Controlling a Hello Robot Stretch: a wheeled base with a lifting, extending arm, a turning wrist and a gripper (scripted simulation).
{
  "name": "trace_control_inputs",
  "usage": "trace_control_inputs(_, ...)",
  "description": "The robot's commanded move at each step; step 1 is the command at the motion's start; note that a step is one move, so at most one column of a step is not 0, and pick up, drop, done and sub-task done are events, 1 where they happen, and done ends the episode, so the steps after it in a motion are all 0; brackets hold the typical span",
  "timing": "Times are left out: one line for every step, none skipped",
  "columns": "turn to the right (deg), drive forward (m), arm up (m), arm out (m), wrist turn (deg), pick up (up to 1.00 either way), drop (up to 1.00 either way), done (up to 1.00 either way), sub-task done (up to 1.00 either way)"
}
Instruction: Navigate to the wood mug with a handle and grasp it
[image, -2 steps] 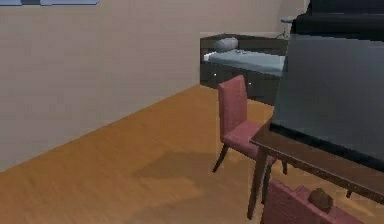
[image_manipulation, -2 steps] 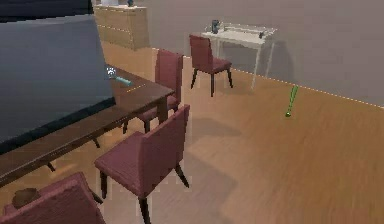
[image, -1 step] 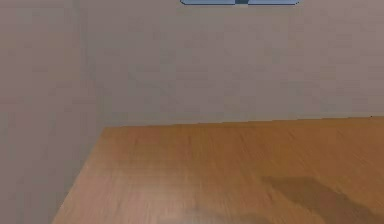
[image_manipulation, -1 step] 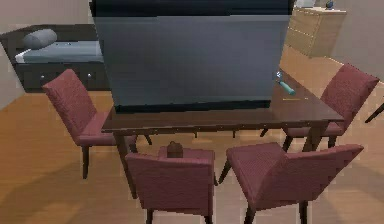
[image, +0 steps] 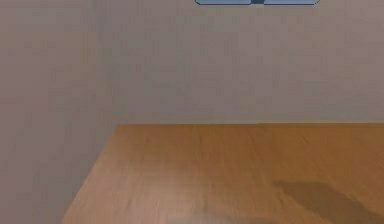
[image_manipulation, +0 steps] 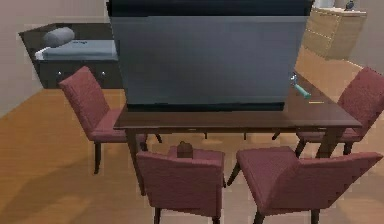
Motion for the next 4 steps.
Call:
trace_control_inputs(0.0,0.45,0.0,0.0,0.0,0.0,0.0,0.0,0.0)
trace_control_inputs(45.0,0.0,0.0,0.0,0.0,0.0,0.0,0.0,0.0)
trace_control_inputs(3.0,0.0,0.0,0.0,0.0,0.0,0.0,0.0,0.0)
trace_control_inputs(0.0,0.4,0.0,0.0,0.0,0.0,0.0,0.0,0.0)
